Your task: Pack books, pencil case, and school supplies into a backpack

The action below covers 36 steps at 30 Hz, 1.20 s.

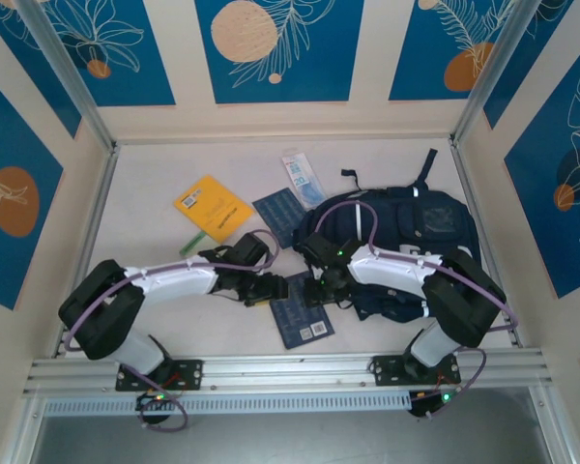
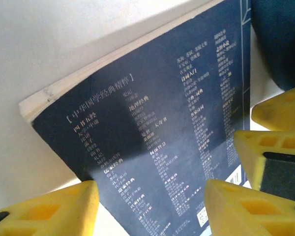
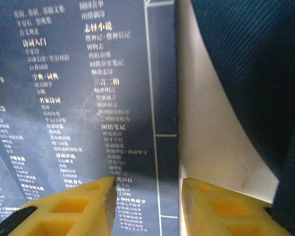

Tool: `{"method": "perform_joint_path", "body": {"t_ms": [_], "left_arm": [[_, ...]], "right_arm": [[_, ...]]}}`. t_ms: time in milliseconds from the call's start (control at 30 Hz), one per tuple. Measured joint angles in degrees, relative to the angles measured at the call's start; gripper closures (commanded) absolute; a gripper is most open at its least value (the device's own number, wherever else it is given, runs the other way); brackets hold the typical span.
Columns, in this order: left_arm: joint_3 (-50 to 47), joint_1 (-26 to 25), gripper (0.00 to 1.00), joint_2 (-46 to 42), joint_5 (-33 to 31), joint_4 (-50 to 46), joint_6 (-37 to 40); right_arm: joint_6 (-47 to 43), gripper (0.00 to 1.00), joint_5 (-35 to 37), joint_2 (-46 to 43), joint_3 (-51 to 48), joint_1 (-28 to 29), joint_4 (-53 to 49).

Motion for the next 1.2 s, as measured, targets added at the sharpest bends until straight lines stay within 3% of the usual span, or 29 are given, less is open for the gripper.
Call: {"method": "perform_joint_path", "body": {"t_ms": [633,933,1200], "left_arm": [[0.02,0.28,0.42,2.80,2.14,2.69,-1.51],[0.13,0.55,0.42,3.04,2.49,2.62,-1.51],[0.17,0.48,0.43,3.56,2.97,3.89,-1.49]], "right_arm": [[-3.50,0.61,-6.21,2.25,-0.17,-3.65,3.21],[-1.81,0.63,-21.00,-8.35,-4.22,-9.60,4.02],[4.37,0.66,-34.97,-10.36,-9.11,-11.32,16.87]]}}
